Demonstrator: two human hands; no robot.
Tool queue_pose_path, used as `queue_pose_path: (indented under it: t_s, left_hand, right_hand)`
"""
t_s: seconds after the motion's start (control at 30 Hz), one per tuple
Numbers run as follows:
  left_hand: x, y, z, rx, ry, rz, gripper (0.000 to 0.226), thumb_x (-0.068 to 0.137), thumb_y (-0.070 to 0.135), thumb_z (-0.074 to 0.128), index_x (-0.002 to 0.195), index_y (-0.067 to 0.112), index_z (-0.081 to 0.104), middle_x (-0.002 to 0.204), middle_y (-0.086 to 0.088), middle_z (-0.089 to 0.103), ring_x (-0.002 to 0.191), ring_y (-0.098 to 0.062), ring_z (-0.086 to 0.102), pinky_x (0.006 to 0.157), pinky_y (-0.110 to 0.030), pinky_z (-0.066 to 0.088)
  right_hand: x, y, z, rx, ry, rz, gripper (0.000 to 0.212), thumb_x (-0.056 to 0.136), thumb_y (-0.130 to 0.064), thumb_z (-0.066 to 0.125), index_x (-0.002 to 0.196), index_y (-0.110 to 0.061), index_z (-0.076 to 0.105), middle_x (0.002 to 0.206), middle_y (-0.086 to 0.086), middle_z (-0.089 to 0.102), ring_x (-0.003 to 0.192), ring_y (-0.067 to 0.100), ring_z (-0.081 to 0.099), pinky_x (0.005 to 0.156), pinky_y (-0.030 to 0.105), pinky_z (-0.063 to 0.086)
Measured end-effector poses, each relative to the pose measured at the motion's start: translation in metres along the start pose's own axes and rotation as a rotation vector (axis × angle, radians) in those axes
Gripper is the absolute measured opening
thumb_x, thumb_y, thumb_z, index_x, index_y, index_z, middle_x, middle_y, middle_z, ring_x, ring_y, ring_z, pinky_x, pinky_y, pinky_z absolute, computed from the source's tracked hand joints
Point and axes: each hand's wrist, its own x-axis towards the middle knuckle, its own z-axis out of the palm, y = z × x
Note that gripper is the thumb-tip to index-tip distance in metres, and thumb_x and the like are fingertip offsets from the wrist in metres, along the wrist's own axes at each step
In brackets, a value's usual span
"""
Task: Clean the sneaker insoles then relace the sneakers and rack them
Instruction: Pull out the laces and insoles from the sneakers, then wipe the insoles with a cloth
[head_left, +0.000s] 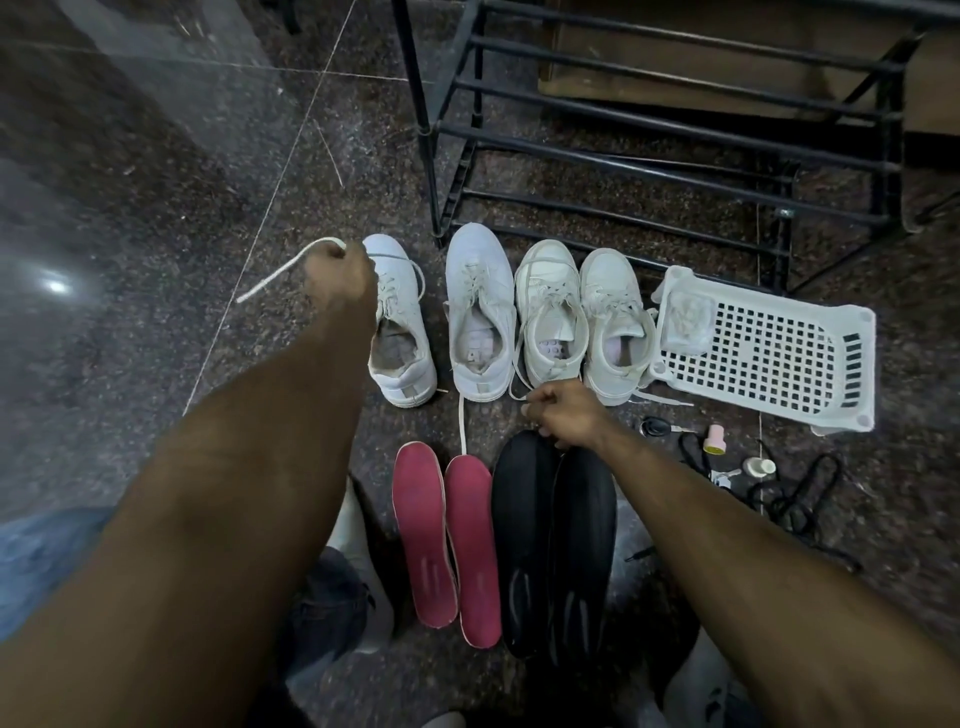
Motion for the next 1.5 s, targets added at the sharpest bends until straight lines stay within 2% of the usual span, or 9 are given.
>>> queue_pose_path:
  t_s: [0.17, 0.33, 0.47, 0.6, 0.7, 0.93, 1.13, 1.33, 1.5]
  left_hand:
    - [-0.065, 0.014, 0.004, 0.387, -0.371, -0.047, 0.035, 0.087, 0.02, 0.056, 0.115, 0.0, 0.064, 0.119, -0.019, 0.064, 0.114, -0.036, 0.059, 0.083, -0.036, 0.049]
    - [-0.116, -0.013, 0.009, 0.489, -0.334, 0.077, 0.028, 0.086, 0.02, 0.056, 0.111, 0.017, 0.068, 0.109, -0.008, 0.067, 0.105, -0.026, 0.06, 0.091, -0.028, 0.045]
    - [-0.161, -0.061, 0.009, 0.518, -0.449, 0.125, 0.035, 0.082, 0.022, 0.055, 0.112, 0.01, 0.068, 0.112, -0.016, 0.068, 0.107, -0.034, 0.062, 0.093, -0.035, 0.048]
    - [-0.208, -0.126, 0.003, 0.669, -0.629, 0.028, 0.026, 0.082, 0.021, 0.058, 0.092, 0.003, 0.073, 0.097, -0.023, 0.07, 0.095, -0.037, 0.065, 0.083, -0.041, 0.051]
    - [-0.235, -0.162, -0.002, 0.703, -0.689, -0.066, 0.027, 0.078, 0.023, 0.062, 0.09, 0.002, 0.072, 0.093, -0.022, 0.069, 0.09, -0.033, 0.066, 0.078, -0.037, 0.049]
    - [-0.246, -0.172, 0.007, 0.732, -0.601, -0.102, 0.029, 0.088, 0.011, 0.06, 0.112, -0.006, 0.063, 0.113, -0.027, 0.064, 0.107, -0.039, 0.059, 0.083, -0.033, 0.042]
    - [-0.231, -0.17, 0.017, 0.77, -0.576, -0.144, 0.033, 0.087, 0.02, 0.061, 0.11, -0.003, 0.061, 0.106, -0.022, 0.063, 0.102, -0.036, 0.06, 0.074, -0.029, 0.036]
    - [-0.227, -0.173, 0.016, 0.78, -0.593, -0.181, 0.027, 0.083, 0.024, 0.063, 0.1, 0.003, 0.066, 0.092, -0.016, 0.067, 0.086, -0.029, 0.063, 0.073, -0.03, 0.042]
    - [-0.224, -0.172, 0.017, 0.795, -0.603, -0.182, 0.026, 0.085, 0.024, 0.062, 0.101, 0.005, 0.065, 0.097, -0.016, 0.067, 0.095, -0.032, 0.064, 0.075, -0.029, 0.041]
  right_hand:
    - [-0.004, -0.001, 0.004, -0.026, 0.0, -0.004, 0.016, 0.086, -0.022, 0.069, 0.074, -0.031, 0.063, 0.073, -0.006, 0.062, 0.078, 0.017, 0.063, 0.057, 0.025, 0.049]
    - [-0.024, 0.016, 0.003, -0.01, 0.012, 0.029, 0.014, 0.089, -0.02, 0.066, 0.101, -0.014, 0.068, 0.073, -0.002, 0.059, 0.077, 0.018, 0.058, 0.056, 0.022, 0.043]
    - [-0.044, 0.05, 0.01, 0.022, 0.06, 0.141, 0.005, 0.089, -0.022, 0.066, 0.084, -0.021, 0.065, 0.075, 0.008, 0.063, 0.065, 0.021, 0.058, 0.051, 0.03, 0.046]
    - [-0.069, 0.086, 0.014, -0.036, 0.054, 0.205, 0.005, 0.087, -0.022, 0.068, 0.086, -0.018, 0.071, 0.059, -0.008, 0.053, 0.052, 0.008, 0.049, 0.048, 0.019, 0.04]
    - [-0.079, 0.111, 0.007, -0.049, 0.086, 0.287, 0.026, 0.084, -0.02, 0.069, 0.06, -0.021, 0.06, 0.059, -0.005, 0.054, 0.06, 0.017, 0.054, 0.058, 0.027, 0.046]
    - [-0.064, 0.122, -0.063, -0.077, 0.351, 0.313, 0.024, 0.08, -0.013, 0.055, 0.095, -0.009, 0.074, 0.096, 0.009, 0.07, 0.094, 0.033, 0.066, 0.085, 0.037, 0.055]
    - [-0.017, 0.075, -0.143, -0.068, 0.716, 0.205, 0.021, 0.092, -0.017, 0.055, 0.104, -0.015, 0.072, 0.105, 0.013, 0.071, 0.096, 0.031, 0.067, 0.073, 0.027, 0.046]
    - [0.025, 0.05, -0.169, -0.167, 0.7, 0.121, 0.044, 0.092, -0.031, 0.059, 0.134, -0.02, 0.052, 0.123, 0.01, 0.065, 0.111, 0.031, 0.061, 0.084, 0.033, 0.046]
    - [0.046, 0.055, -0.164, -0.285, 0.611, 0.154, 0.042, 0.091, -0.024, 0.061, 0.132, -0.018, 0.055, 0.126, 0.012, 0.062, 0.113, 0.032, 0.06, 0.081, 0.03, 0.044]
